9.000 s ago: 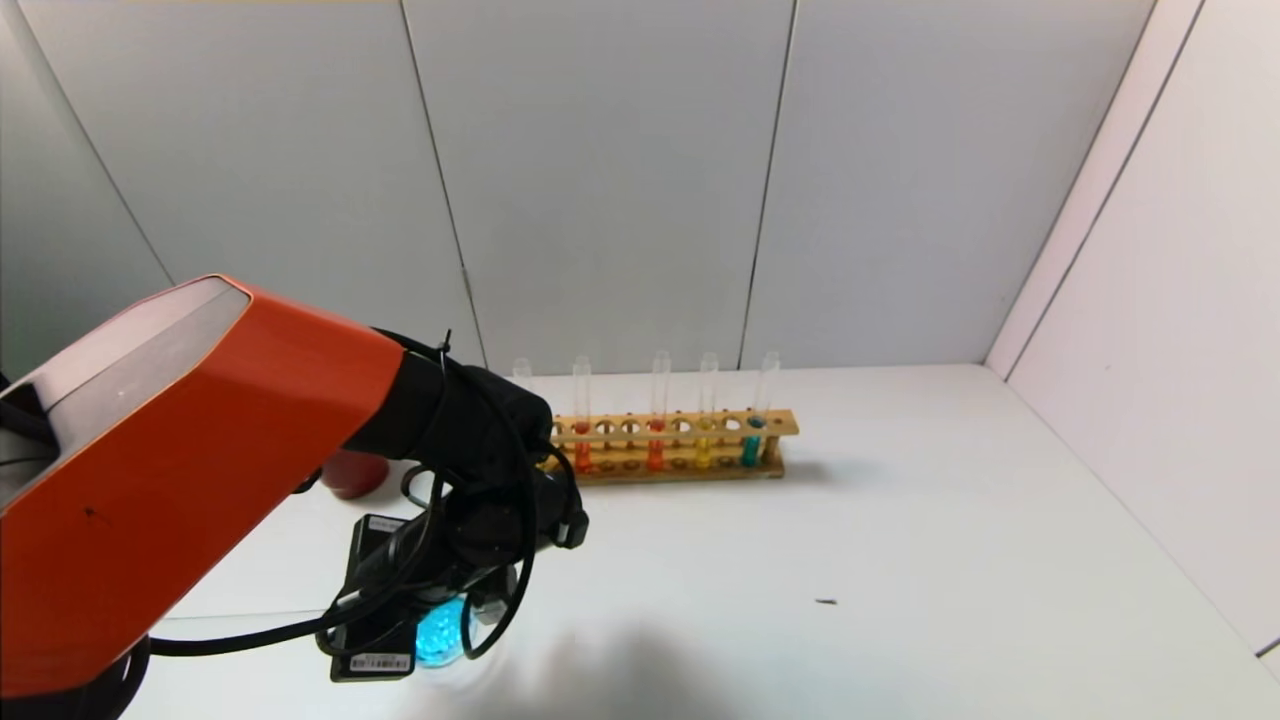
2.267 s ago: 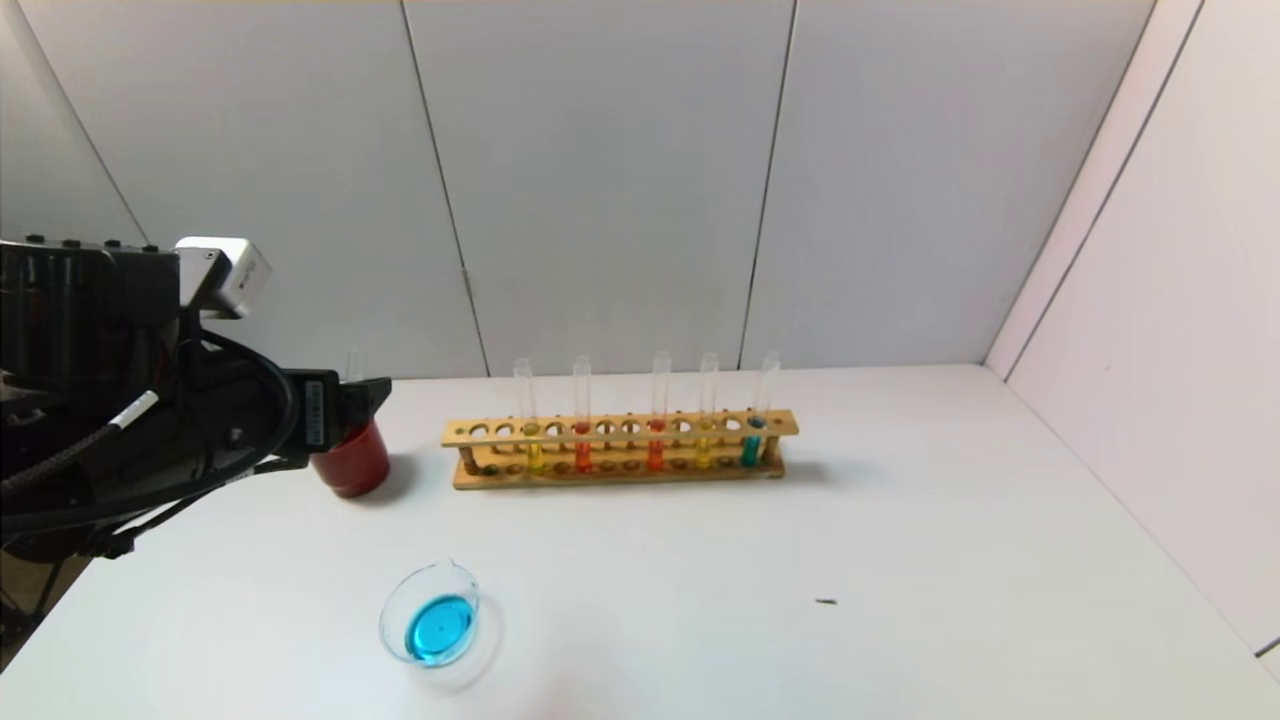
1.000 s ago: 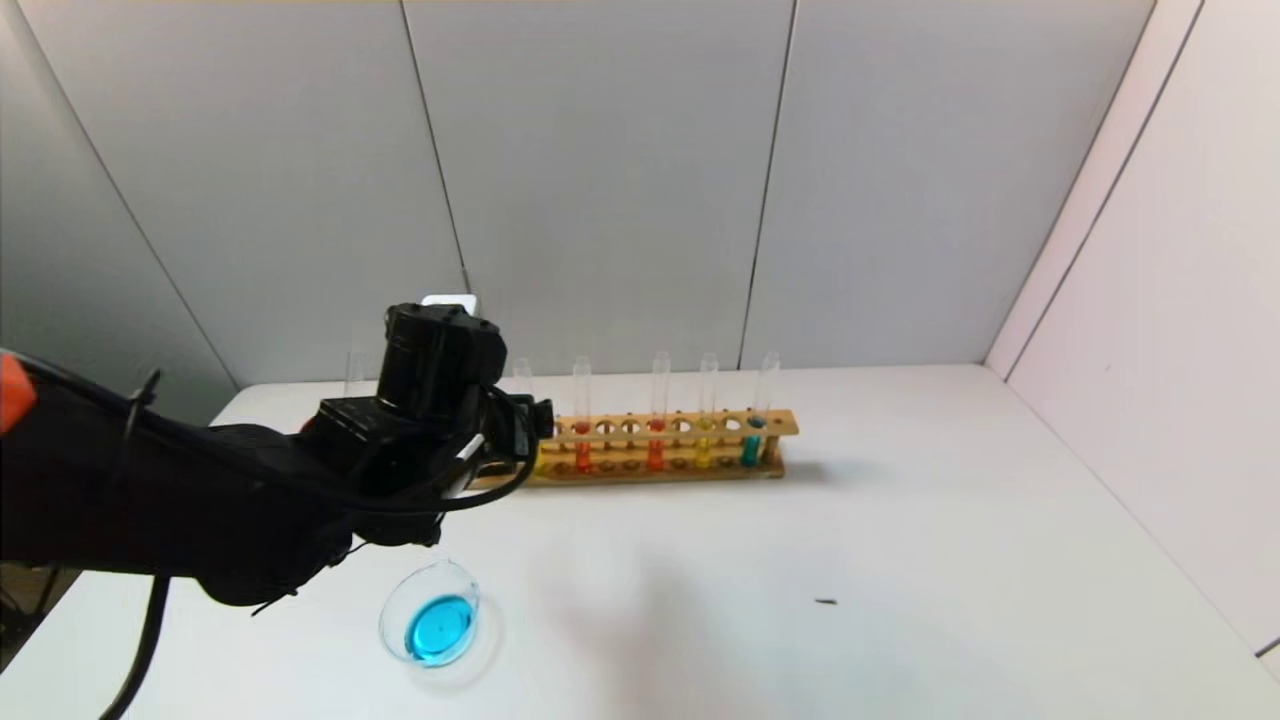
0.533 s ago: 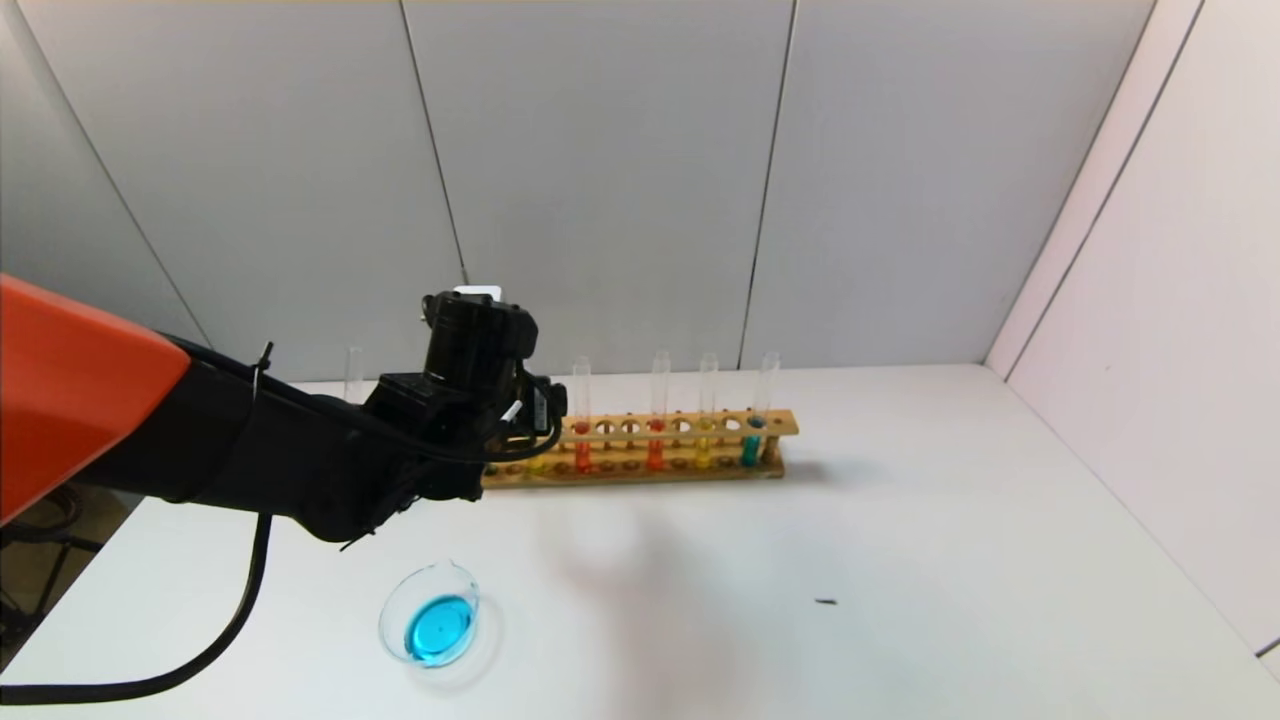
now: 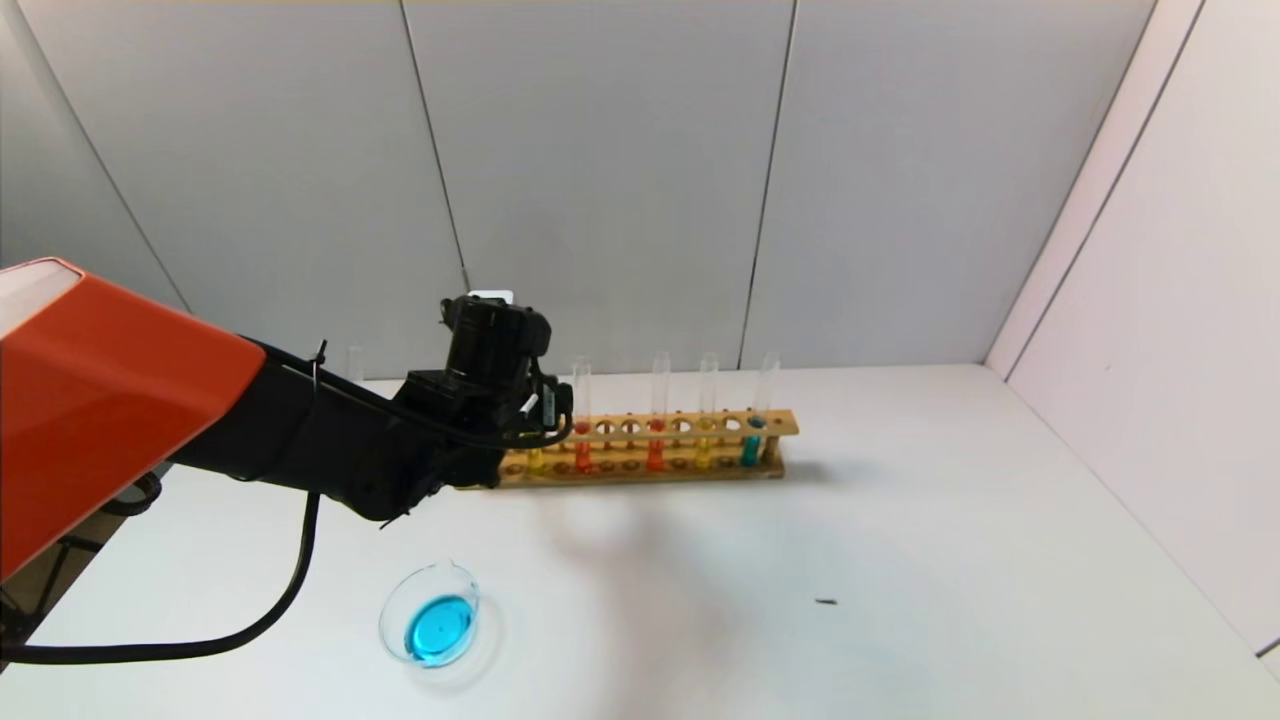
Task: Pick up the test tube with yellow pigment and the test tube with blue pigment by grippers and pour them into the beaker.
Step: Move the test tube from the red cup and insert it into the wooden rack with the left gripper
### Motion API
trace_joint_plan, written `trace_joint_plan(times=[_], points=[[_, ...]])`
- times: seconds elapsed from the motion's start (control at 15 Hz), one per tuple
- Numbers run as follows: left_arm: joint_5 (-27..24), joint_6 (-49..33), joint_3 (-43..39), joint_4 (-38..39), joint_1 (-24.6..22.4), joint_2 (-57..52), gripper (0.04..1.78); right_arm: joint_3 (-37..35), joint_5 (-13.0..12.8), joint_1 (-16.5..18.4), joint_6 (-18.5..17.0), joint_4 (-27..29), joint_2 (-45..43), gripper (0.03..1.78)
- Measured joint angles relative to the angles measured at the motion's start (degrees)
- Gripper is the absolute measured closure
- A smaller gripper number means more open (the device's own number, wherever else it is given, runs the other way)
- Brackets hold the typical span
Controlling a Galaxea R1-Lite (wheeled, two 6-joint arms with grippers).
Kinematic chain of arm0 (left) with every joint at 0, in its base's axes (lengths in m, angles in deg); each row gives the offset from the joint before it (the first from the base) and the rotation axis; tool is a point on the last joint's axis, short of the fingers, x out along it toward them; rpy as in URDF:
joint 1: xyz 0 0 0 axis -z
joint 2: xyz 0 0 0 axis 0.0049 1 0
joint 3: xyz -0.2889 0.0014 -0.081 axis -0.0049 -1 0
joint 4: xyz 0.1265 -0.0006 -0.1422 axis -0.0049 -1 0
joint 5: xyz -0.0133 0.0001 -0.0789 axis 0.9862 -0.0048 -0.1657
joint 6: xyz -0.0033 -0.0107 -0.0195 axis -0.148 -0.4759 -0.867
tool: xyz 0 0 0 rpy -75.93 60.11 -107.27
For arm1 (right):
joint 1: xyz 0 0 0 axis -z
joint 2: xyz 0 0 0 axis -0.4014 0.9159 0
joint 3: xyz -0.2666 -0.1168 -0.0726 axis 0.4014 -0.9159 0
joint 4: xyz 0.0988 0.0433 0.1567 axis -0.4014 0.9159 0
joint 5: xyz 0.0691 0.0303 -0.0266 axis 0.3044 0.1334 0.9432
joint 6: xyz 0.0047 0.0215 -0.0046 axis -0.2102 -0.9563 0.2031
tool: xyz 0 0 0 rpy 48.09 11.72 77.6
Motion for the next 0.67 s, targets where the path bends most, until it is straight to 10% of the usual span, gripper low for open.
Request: trace_joint_plan(times=[0.4,0.67], points=[[0.00,0.40,0.96,0.13,-0.04,1.29,0.09,0.00,-0.02,0.00,0.00,0.00,0.00,0.11],[0.09,0.74,1.07,0.18,-0.06,1.85,0.44,0.00,-0.02,0.00,0.00,0.00,0.00,0.11]])
